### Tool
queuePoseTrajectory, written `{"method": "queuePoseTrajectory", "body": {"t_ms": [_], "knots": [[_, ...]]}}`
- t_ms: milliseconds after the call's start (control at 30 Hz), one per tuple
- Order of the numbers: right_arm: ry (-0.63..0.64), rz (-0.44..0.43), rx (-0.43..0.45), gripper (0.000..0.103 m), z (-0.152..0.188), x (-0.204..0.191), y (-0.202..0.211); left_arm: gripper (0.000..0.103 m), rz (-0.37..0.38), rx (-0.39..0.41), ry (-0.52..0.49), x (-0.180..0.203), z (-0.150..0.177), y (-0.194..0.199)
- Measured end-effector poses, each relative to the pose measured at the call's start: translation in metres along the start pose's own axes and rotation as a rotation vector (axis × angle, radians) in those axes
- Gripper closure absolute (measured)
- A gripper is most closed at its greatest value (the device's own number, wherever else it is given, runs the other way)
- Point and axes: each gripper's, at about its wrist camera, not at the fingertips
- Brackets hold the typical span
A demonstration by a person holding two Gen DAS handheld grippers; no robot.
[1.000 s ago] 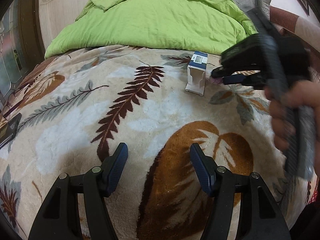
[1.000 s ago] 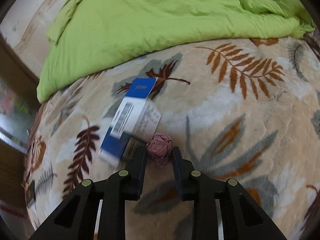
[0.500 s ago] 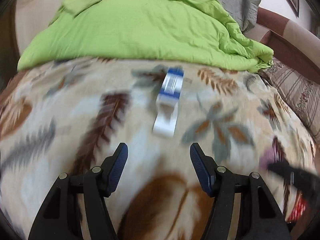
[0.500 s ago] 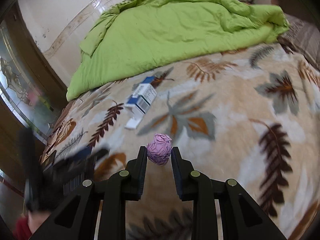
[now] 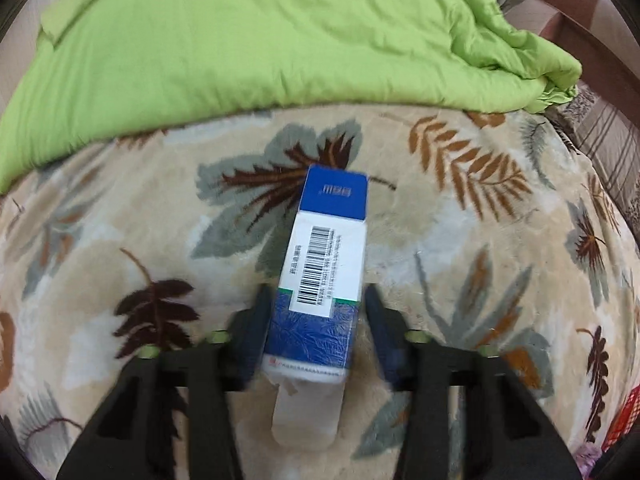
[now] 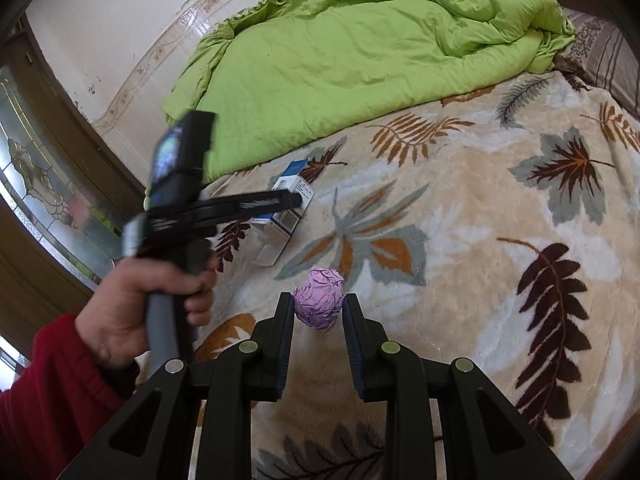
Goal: Collect trash
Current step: 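Grasp the pink paper ball with the right tool while the left tool grasps the blue-white medicine box, then lift the paper ball and medicine box above the bed with both tools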
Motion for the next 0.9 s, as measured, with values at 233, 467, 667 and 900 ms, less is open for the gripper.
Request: {"method": "queuePoseTrajectory", "body": {"t_ms": [233,467,667,900], "knots": [[0.003,0.022,-0.002,0.076,-0.001,0.001,-0.001,0.07,0.058,0.061,0.026,-0.005,0.031,0.034],[0.077,0.081,0.006,0.076,0.001,-0.012,0.003,0.07,0.059,0.146,0.01,-0.01,0.098,0.098],[0.14,0.113,0.001,0.076,0.007,-0.025,0.008,0.07,0.04,0.205,0.023,-0.023,0.167,0.143],[0.2,0.117,-0.023,0.076,0.03,-0.045,0.022,0.07,-0.019,0.296,0.066,-0.047,0.229,0.18]]}}
Point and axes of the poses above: each gripper's, at about its wrist camera, not at the fingertips, and y roughly against the way its jaws point, x to its right, z to its underside, and after that the axes turned 14 degrees about y, right-handed
